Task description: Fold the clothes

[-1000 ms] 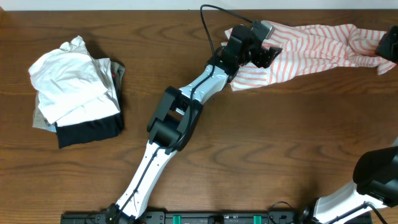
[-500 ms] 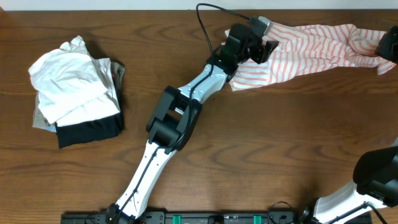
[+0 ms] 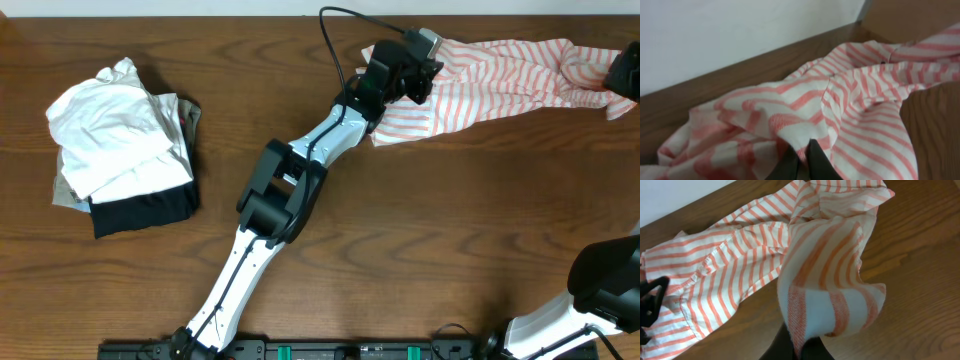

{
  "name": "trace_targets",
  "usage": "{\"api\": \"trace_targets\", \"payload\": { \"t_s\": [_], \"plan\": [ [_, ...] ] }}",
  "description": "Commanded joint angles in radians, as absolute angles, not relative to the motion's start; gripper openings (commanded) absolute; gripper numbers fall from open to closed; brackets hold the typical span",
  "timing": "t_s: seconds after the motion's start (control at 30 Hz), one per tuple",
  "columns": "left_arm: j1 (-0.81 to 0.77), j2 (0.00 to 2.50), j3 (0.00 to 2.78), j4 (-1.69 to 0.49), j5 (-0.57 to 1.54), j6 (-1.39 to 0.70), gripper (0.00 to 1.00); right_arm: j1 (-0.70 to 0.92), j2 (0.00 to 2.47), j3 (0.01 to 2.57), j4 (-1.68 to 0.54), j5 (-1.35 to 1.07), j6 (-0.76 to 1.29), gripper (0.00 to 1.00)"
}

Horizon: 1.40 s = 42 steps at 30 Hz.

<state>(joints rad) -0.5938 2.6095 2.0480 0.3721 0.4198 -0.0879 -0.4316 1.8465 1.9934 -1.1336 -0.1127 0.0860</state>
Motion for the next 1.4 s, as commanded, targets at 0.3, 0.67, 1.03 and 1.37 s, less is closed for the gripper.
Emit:
{"api": "trace_targets", "payload": {
  "t_s": [0.3, 0.67, 1.03, 1.37],
  "plan": [
    [-0.476, 2.553, 2.061, 0.405, 0.595, -0.336, 0.06, -0.424, 1.846, 1.993, -1.129, -0.121, 0.07, 0.01],
    [-0.432, 2.339, 2.061, -0.093, 0.438, -0.201, 0.06, -0.424, 1.846, 1.993, -1.127, -0.121, 0.07, 0.01],
    [-0.368, 2.037, 2.061, -0.633, 0.336, -0.055, 0.06, -0.424, 1.832, 1.994, -1.164, -0.121, 0.069, 0.01],
    [-0.339, 1.775, 2.061, -0.901, 0.275, 0.057, 0.06, -0.424, 1.658, 1.994, -1.254, -0.132, 0.065, 0.01]
  ]
}}
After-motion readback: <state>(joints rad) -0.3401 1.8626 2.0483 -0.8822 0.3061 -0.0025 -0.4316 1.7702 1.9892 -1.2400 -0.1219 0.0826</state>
